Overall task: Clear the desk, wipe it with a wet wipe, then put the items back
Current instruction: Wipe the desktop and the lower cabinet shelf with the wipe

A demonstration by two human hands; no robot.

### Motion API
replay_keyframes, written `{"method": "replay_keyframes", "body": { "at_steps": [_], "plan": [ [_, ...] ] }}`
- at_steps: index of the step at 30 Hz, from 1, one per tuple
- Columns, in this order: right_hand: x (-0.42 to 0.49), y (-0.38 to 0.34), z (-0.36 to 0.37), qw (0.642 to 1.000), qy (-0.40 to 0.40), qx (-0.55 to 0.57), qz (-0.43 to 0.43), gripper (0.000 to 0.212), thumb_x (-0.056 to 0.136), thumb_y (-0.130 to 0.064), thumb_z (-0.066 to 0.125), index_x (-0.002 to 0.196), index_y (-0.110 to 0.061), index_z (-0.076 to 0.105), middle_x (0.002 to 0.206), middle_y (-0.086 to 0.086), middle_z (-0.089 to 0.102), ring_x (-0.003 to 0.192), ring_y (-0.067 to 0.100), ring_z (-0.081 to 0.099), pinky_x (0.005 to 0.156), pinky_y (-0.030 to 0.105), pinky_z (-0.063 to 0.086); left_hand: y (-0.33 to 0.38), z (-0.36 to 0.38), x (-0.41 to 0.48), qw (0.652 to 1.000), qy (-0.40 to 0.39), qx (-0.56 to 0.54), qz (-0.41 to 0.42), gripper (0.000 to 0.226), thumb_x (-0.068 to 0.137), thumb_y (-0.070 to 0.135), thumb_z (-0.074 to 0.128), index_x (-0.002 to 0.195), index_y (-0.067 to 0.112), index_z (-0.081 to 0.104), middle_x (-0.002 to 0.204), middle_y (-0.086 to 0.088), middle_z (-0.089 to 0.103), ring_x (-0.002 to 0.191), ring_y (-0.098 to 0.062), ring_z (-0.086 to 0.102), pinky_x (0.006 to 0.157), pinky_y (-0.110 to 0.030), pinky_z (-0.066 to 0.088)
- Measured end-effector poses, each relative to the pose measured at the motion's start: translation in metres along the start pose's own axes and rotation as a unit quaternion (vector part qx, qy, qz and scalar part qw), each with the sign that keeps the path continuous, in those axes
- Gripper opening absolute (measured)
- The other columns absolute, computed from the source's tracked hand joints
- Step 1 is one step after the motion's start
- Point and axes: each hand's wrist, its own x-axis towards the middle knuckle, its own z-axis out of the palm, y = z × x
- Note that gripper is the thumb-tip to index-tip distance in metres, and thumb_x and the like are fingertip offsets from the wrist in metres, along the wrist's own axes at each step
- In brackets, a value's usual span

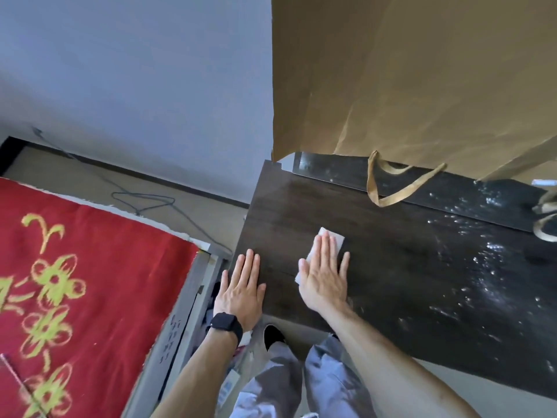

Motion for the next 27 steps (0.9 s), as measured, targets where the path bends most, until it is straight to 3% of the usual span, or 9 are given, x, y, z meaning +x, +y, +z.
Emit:
{"method": "replay_keyframes", "body": {
  "at_steps": [3, 5, 8, 11, 15, 17, 22, 25, 27],
  "plan": [
    [-0.024, -0.044, 0.012, 0.992, -0.012, -0.005, -0.129, 0.065, 0.104, -0.044, 0.020, 0.158, -0.011, 0.006, 0.167, 0.005, -0.003, 0.154, 0.020, -0.006, 0.121, 0.053, 0.000, -0.006, 0.003, -0.007, 1.000, -0.004, 0.021, 0.013, 0.063, 0.096, 0.049, -0.002, 0.149, 0.023, -0.024, 0.156, 0.006, -0.031, 0.145, -0.014, -0.026, 0.122, -0.044, 0.000],
    [-0.031, -0.030, 0.009, 0.984, -0.018, -0.021, -0.173, 0.062, 0.105, -0.043, 0.018, 0.159, -0.014, 0.006, 0.167, 0.000, -0.004, 0.153, 0.016, -0.008, 0.120, 0.054, 0.003, -0.007, 0.002, -0.009, 1.000, -0.015, 0.021, 0.008, 0.061, 0.102, 0.047, 0.007, 0.150, 0.023, -0.023, 0.157, 0.006, -0.030, 0.145, -0.014, -0.026, 0.123, -0.045, 0.002],
    [-0.030, 0.027, -0.002, 0.994, -0.005, -0.042, -0.105, 0.064, 0.103, -0.045, 0.022, 0.159, -0.016, 0.008, 0.167, -0.002, 0.001, 0.153, 0.014, -0.002, 0.121, 0.057, 0.009, -0.003, -0.002, -0.010, 1.000, -0.019, 0.006, 0.003, 0.064, 0.104, 0.044, 0.015, 0.152, 0.021, -0.021, 0.158, 0.006, -0.030, 0.144, -0.013, -0.027, 0.123, -0.045, 0.002],
    [-0.030, 0.080, -0.011, 0.999, -0.012, -0.037, 0.022, 0.068, 0.100, -0.047, 0.021, 0.159, -0.014, 0.011, 0.167, 0.000, 0.009, 0.153, 0.014, 0.004, 0.120, 0.061, 0.012, -0.003, -0.002, -0.008, 0.999, -0.029, 0.014, 0.000, 0.064, 0.101, 0.046, 0.004, 0.152, 0.020, -0.024, 0.156, 0.006, -0.035, 0.143, -0.013, -0.029, 0.123, -0.046, 0.000],
    [-0.029, 0.064, -0.008, 0.996, 0.007, -0.009, 0.086, 0.071, 0.099, -0.047, 0.024, 0.157, -0.006, 0.017, 0.165, 0.008, 0.014, 0.153, 0.021, 0.014, 0.119, 0.061, 0.016, -0.004, 0.002, -0.008, 1.000, -0.017, 0.006, 0.003, 0.074, 0.084, 0.052, -0.015, 0.151, 0.021, -0.024, 0.155, 0.006, -0.034, 0.144, -0.013, -0.029, 0.123, -0.045, -0.002],
    [-0.027, 0.023, 0.001, 0.999, 0.020, -0.003, 0.051, 0.071, 0.099, -0.047, 0.027, 0.156, -0.006, 0.016, 0.165, 0.009, 0.012, 0.153, 0.024, 0.013, 0.120, 0.059, 0.012, -0.007, 0.004, -0.009, 1.000, -0.014, 0.011, 0.012, 0.073, 0.084, 0.052, -0.016, 0.150, 0.023, -0.025, 0.155, 0.007, -0.034, 0.144, -0.015, -0.029, 0.122, -0.044, -0.004],
    [-0.041, -0.062, 0.023, 0.991, -0.006, 0.000, -0.132, 0.066, 0.104, -0.045, 0.019, 0.158, -0.012, 0.003, 0.167, 0.004, -0.006, 0.153, 0.019, -0.010, 0.122, 0.055, -0.001, -0.020, 0.012, -0.026, 0.998, -0.029, 0.051, 0.029, 0.068, 0.087, 0.052, -0.015, 0.149, 0.025, -0.023, 0.156, 0.007, -0.031, 0.144, -0.016, -0.028, 0.117, -0.038, -0.011],
    [-0.061, -0.034, 0.018, 0.986, -0.011, 0.000, -0.168, 0.062, 0.105, -0.043, 0.020, 0.159, -0.014, 0.006, 0.167, 0.000, -0.004, 0.153, 0.015, -0.008, 0.120, 0.055, 0.007, -0.021, 0.016, -0.031, 0.998, -0.030, 0.056, 0.018, 0.069, 0.087, 0.051, -0.016, 0.149, 0.022, -0.026, 0.155, 0.007, -0.034, 0.143, -0.016, -0.031, 0.118, -0.040, -0.010],
    [-0.072, 0.016, 0.013, 0.993, -0.003, -0.007, -0.115, 0.061, 0.105, -0.042, 0.020, 0.159, -0.015, 0.006, 0.167, -0.002, -0.001, 0.153, 0.013, -0.004, 0.120, 0.056, 0.010, -0.015, 0.017, -0.033, 0.999, -0.028, 0.046, 0.010, 0.070, 0.085, 0.051, -0.017, 0.147, 0.021, -0.029, 0.154, 0.006, -0.036, 0.142, -0.015, -0.033, 0.120, -0.041, -0.009]
  ]
}}
